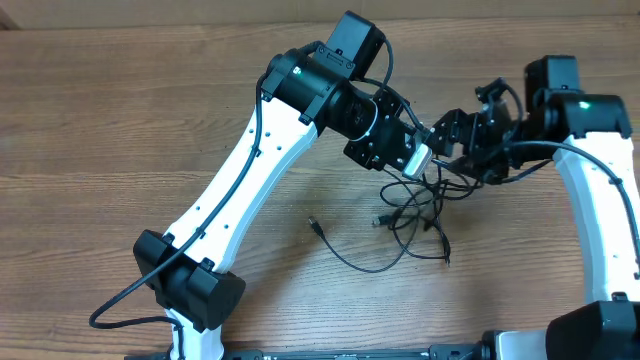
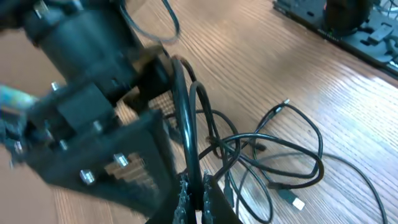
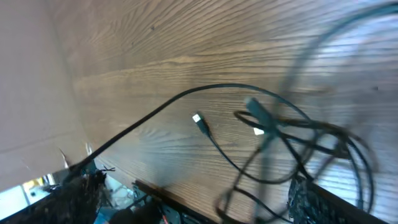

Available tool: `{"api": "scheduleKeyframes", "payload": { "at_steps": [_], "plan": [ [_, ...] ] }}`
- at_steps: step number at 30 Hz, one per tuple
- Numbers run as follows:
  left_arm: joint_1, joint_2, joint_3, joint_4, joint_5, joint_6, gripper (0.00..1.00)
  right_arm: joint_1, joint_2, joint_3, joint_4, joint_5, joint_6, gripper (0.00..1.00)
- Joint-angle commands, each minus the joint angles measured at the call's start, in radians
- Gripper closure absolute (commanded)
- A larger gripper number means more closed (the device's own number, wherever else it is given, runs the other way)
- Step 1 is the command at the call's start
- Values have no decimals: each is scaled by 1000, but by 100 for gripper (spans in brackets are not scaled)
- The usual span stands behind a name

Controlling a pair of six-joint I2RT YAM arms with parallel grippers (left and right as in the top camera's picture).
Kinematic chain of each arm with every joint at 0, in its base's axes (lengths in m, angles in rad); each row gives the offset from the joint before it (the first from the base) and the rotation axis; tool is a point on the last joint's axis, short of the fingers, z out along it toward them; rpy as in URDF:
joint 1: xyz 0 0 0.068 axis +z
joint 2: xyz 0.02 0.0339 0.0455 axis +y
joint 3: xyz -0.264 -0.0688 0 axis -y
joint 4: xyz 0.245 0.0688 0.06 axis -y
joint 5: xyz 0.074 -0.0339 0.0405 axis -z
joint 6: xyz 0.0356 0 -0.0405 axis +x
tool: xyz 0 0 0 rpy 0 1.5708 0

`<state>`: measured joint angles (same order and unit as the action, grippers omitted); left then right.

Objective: Untangle cables

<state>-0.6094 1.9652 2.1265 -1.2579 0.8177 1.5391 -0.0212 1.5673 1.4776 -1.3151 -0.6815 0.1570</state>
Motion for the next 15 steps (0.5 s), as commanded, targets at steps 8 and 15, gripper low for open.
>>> {"api": "scheduleKeyframes", "payload": {
  "at_steps": [8, 15],
  "plan": [
    [-6, 0, 8, 4, 126, -18, 96, 80, 4, -2, 8, 105, 26, 5],
    [-6, 0, 8, -50, 125, -18, 96, 80, 4, -2, 41, 259, -90, 0]
  ]
}}
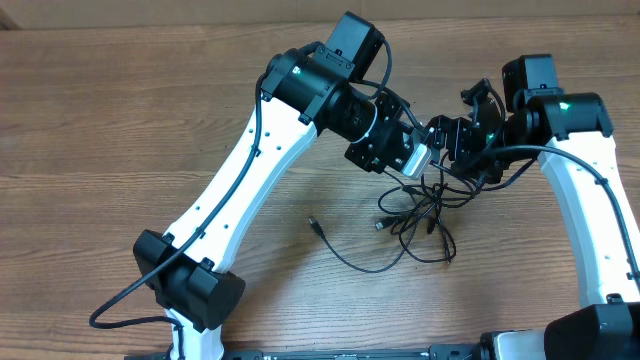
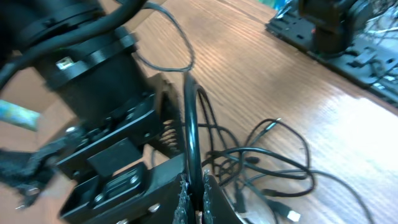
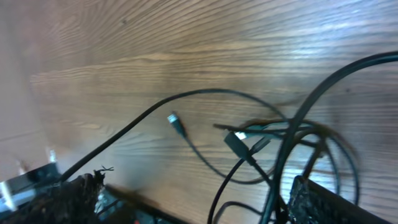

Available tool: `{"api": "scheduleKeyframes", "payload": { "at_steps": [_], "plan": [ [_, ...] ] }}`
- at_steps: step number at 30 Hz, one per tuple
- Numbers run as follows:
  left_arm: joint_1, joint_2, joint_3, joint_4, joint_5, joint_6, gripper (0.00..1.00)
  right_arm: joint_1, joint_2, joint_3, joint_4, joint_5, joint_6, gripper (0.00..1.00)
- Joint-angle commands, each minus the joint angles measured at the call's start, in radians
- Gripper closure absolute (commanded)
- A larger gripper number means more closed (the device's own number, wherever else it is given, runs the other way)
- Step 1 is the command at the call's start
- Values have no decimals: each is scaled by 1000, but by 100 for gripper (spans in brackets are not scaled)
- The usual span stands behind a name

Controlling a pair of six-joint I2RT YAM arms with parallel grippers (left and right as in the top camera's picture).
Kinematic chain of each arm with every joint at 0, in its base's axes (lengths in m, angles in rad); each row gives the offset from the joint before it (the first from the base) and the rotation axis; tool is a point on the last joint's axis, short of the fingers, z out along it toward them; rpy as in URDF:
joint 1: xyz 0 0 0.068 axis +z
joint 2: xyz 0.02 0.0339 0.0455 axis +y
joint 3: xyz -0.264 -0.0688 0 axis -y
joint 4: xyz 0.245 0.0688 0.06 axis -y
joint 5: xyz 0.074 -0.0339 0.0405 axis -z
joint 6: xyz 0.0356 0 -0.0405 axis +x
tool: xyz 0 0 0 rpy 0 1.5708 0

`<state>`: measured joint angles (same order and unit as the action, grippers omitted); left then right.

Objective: Untangle cables

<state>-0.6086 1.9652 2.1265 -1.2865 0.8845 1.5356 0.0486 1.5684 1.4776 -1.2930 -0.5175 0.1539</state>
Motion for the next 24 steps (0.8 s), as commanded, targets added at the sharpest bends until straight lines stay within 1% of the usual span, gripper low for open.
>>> {"api": "scheduleKeyframes", "payload": {
  "at_steps": [1, 2, 5, 9, 10, 12, 14, 15, 18, 19, 23, 24],
  "plan": [
    [-7, 0, 8, -48, 55, -14, 96, 10, 3, -2, 29, 113, -141, 0],
    [-5, 0, 8, -70, 52, -14, 96, 10, 3, -2, 40, 130, -206, 0],
    [-5, 0, 8, -146, 52, -14, 96, 10, 3, -2, 97, 164, -335, 0],
    [-7, 0, 8, -217, 52, -4, 96, 2, 3, -2, 210, 224, -346, 0],
    [-7, 0, 8, -250, 52, 36, 96, -5, 3, -2, 253, 256, -367, 0],
    [-7, 0, 11, -279, 52, 82, 96, -12, 3, -2, 267, 255, -474, 0],
    [0, 0, 12, -296, 48, 109, 96, -18, 3, -2, 215, 254, -728, 0],
    [4, 0, 14, -300, 48, 115, 96, -18, 3, -2, 180, 253, -830, 0],
    [8, 0, 16, -299, 48, 119, 96, -18, 3, -2, 99, 224, -1014, 0],
    [13, 0, 16, -300, 48, 137, 96, -18, 3, -2, 71, 204, -1096, 0],
    [32, -2, 18, -298, 48, 228, 96, -17, 3, -2, 29, 118, -1229, 1],
    [42, -3, 18, -293, 49, 251, 96, -17, 3, -2, -5, 87, -1286, 1]
  ]
}}
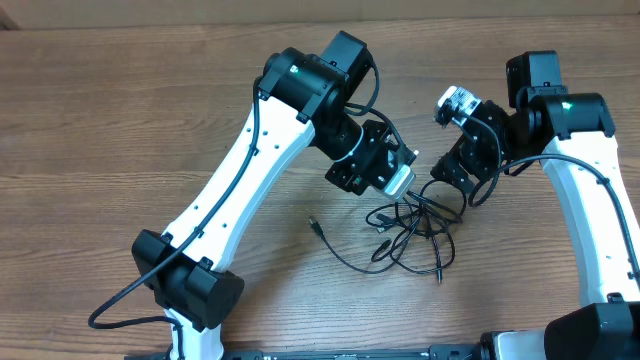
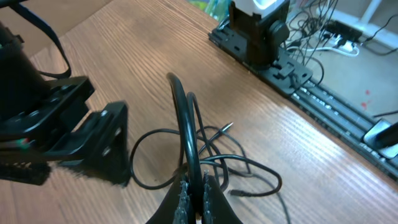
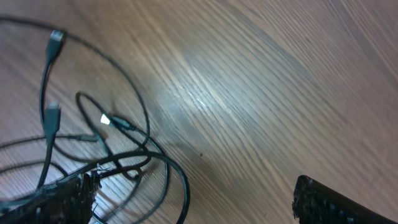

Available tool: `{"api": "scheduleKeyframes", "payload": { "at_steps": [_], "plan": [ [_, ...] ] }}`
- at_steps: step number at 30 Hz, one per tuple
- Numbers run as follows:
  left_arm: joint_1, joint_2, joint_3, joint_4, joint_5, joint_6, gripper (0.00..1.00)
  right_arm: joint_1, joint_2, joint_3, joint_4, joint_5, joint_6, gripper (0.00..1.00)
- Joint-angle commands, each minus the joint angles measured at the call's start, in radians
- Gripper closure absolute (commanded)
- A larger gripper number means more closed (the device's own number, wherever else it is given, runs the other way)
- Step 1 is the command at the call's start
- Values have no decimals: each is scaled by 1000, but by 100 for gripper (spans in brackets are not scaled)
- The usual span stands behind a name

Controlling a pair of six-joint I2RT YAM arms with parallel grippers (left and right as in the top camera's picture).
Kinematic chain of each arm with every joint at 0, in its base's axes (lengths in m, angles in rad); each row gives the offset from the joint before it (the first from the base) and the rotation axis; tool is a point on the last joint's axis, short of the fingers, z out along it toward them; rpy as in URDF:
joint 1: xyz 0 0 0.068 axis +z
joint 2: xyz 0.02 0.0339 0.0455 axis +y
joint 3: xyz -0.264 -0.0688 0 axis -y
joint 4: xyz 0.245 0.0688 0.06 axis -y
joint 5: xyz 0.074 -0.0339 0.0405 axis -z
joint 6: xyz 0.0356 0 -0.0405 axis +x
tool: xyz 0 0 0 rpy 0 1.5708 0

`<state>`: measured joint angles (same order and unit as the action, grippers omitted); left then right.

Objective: Untangle cables

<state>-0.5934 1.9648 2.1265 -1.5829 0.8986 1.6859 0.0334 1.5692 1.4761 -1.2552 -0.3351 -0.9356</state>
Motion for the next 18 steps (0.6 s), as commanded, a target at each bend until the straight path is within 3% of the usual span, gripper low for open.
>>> {"api": "scheduleKeyframes", "payload": {
  "at_steps": [1, 3, 9, 18],
  "plan": [
    [35, -3, 18, 12, 39, 104, 96, -2, 2, 0, -58, -112, -224, 2],
    [49, -3, 20, 23, 47, 119, 96, -2, 2, 0, -77, -149, -264, 2],
    [89, -3, 71, 23, 223, 327, 96, -2, 11, 0, -83, -192, -278, 1],
    [89, -10, 116, 21, 310, 390, 96, -1, 42, -5, -87, -247, -297, 1]
  ]
}}
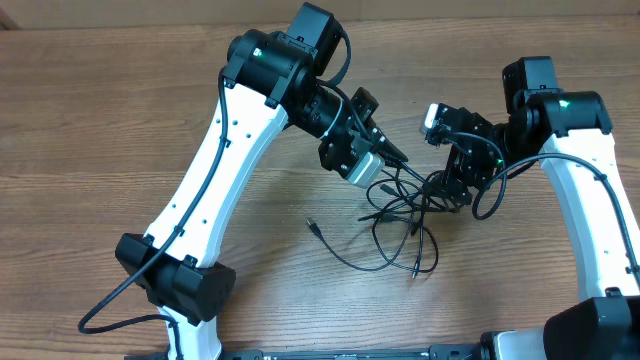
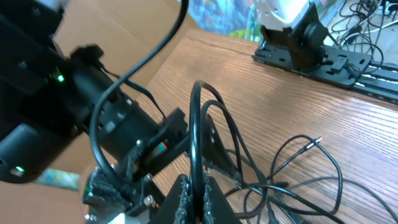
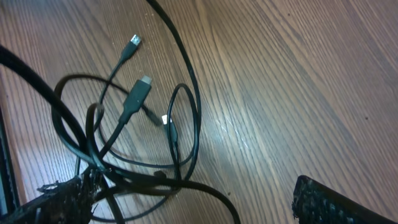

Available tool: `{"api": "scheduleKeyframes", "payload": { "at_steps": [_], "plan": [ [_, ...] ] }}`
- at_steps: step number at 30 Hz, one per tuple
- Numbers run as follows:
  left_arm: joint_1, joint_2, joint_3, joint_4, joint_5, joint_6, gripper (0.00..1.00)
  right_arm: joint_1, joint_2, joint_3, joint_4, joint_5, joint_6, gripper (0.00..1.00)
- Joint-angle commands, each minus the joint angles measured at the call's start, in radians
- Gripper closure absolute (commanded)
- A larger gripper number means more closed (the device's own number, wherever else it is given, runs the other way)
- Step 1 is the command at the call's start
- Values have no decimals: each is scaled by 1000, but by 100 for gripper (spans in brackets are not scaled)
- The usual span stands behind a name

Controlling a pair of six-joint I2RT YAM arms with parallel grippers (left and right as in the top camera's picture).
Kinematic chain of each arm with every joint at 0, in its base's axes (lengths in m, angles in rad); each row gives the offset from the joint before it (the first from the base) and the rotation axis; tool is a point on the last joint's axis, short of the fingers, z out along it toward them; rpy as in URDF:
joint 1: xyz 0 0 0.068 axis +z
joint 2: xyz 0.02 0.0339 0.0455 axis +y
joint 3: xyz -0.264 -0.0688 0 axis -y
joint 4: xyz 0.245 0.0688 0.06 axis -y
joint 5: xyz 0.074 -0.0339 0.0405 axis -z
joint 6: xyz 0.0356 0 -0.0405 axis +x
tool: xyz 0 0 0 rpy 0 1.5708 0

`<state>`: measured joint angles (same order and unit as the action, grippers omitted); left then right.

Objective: Untangle cables

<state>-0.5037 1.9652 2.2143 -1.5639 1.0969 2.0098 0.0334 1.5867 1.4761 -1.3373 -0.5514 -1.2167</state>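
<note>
A tangle of thin black cables point(image 1: 408, 218) lies on the wooden table between the two arms, with one plug end point(image 1: 313, 226) trailing off to the left. My left gripper point(image 2: 196, 190) is shut on a thick black cable loop point(image 2: 200, 93) that rises from its fingers; in the overhead view it point(image 1: 383, 157) hangs over the tangle's upper left. My right gripper point(image 1: 455, 178) is at the tangle's upper right, and in its own view it point(image 3: 193, 208) is open wide. Cable strands point(image 3: 134, 102) lie in front of it and bunch against its left finger point(image 3: 62, 200).
The wooden table point(image 1: 90, 120) stretches away to the left and front. The right arm's body point(image 2: 81, 106) fills the left of the left wrist view, close to my left gripper. The arm bases point(image 2: 298, 37) stand at the table's near edge.
My left gripper, still shut on the cable, has moved back and to the left and has turned. The tangle has shifted slightly left. The right gripper has turned and remains open.
At first both grippers were close together above the tangle, the left shut on a cable loop, the right open. They then stood further apart, the left lower and nearer the front. Now the left holds the loop further back and left, the strands drawn out between the grippers.
</note>
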Motion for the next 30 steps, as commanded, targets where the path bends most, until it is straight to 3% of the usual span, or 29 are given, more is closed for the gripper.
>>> {"api": "scheduleKeyframes", "payload": {
  "at_steps": [1, 4, 11, 18, 23, 25, 30],
  "plan": [
    [0, -12, 28, 3, 114, 75, 96, -1, 28, -5, -5, -31, -16, 2],
    [5, -24, 28, 13, 108, 89, 96, -1, 58, -5, -7, -46, -16, 6],
    [19, -30, 28, 21, 158, 89, 96, -1, 58, -5, -1, -53, -14, 5],
    [89, -36, 28, 21, 382, 85, 96, -1, 58, -4, -4, -80, -3, 4],
    [132, -36, 28, 19, 414, 25, 96, -1, 58, -2, 22, -151, -3, 0],
    [145, -36, 28, 20, 410, 6, 96, -1, 58, -2, 63, -159, 68, 0],
    [211, -36, 28, 20, 360, -95, 96, -1, 58, -1, 253, -158, 431, 0]
  ]
}}
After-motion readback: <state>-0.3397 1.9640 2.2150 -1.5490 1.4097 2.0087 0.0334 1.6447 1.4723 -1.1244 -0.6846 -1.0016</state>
